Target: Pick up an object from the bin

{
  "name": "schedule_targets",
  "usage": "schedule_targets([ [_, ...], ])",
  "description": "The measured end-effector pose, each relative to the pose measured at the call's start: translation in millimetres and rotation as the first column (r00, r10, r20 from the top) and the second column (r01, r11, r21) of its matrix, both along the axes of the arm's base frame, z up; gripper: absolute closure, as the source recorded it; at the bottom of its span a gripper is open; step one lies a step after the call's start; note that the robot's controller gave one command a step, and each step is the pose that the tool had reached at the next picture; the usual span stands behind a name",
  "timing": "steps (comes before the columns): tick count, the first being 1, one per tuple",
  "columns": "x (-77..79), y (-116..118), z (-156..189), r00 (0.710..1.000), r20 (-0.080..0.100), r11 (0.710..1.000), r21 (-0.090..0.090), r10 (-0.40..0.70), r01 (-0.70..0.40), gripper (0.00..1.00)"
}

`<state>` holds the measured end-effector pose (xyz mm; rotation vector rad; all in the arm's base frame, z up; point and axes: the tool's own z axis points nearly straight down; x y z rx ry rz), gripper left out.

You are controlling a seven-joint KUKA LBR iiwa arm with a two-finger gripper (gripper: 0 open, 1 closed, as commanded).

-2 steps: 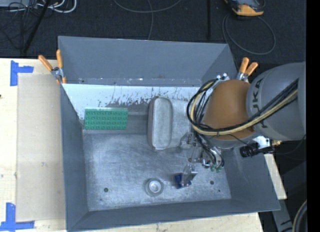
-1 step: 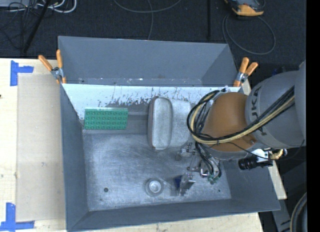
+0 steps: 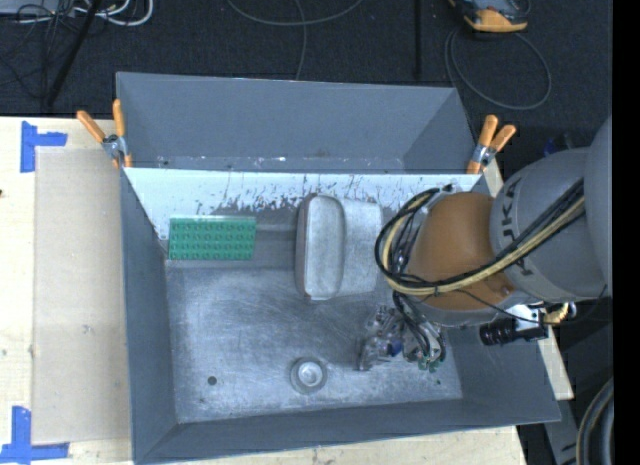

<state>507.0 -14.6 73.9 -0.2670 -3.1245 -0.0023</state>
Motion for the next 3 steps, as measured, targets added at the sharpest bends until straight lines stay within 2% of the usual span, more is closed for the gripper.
schedule_targets([
  [1, 14.5, -3.2, 60.5, 1.000, 0.011, 1.000, -0.002, 0.005, -0.005, 1.00],
  [2, 12.7, -2.8, 57.0, 1.000, 0.004, 1.000, -0.002, 0.007, -0.007, 0.00],
  [3, 59.4, -73.2, -2.9, 0.984, 0.006, 0.984, 0.001, 0.180, -0.180, 0.00],
])
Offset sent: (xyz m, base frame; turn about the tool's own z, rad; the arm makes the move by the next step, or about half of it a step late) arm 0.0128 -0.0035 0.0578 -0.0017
